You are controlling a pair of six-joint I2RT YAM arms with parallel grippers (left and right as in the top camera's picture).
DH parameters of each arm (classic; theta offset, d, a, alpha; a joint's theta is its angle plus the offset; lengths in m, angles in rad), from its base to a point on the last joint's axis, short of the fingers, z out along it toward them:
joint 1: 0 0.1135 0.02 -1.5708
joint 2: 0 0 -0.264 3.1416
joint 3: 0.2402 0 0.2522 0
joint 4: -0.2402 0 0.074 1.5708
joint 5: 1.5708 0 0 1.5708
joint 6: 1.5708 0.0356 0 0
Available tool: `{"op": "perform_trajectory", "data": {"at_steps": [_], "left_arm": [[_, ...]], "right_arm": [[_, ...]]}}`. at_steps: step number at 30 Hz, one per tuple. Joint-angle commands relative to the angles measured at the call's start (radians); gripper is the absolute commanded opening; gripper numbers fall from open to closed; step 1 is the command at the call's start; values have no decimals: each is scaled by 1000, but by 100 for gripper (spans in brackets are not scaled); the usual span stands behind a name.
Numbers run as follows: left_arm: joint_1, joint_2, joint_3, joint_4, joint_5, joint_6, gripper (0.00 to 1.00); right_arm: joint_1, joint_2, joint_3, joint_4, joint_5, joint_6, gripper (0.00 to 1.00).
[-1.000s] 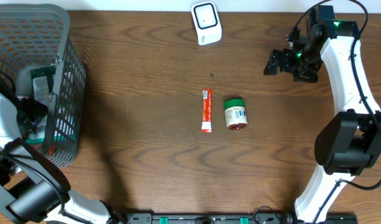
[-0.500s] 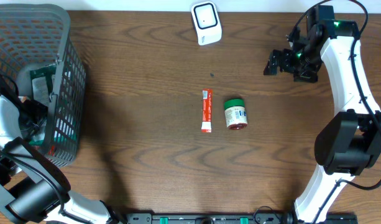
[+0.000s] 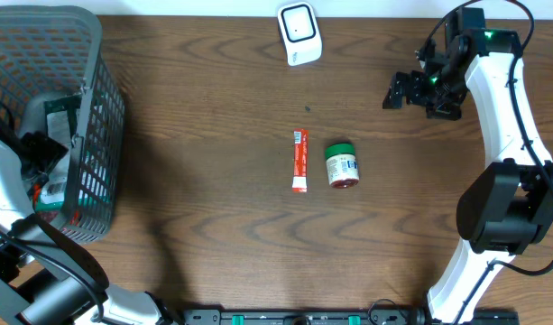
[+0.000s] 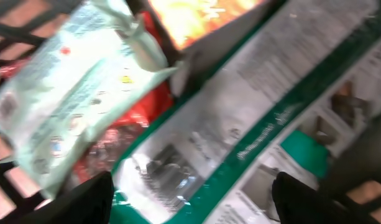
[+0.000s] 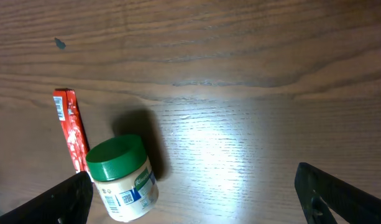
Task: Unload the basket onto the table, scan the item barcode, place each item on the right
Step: 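Reach the left gripper into the basket and grasp the green glove pack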
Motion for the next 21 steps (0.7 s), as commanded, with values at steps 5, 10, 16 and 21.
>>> {"op": "perform_trajectory", "data": {"at_steps": [5,10,16,21], "left_arm": [[3,16,-14,13,-116,18,82],[3,70,-41,16,-101,17,83],[3,101,-42,1,65,17,83],[3,89,-32,-13,148,17,80]], "right_arm": [[-5,-2,16,0,-5,-2,99],[-5,-2,16,0,-5,-2,99],[-5,-2,16,0,-5,-2,99],[-5,-2,16,0,-5,-2,99]]}}
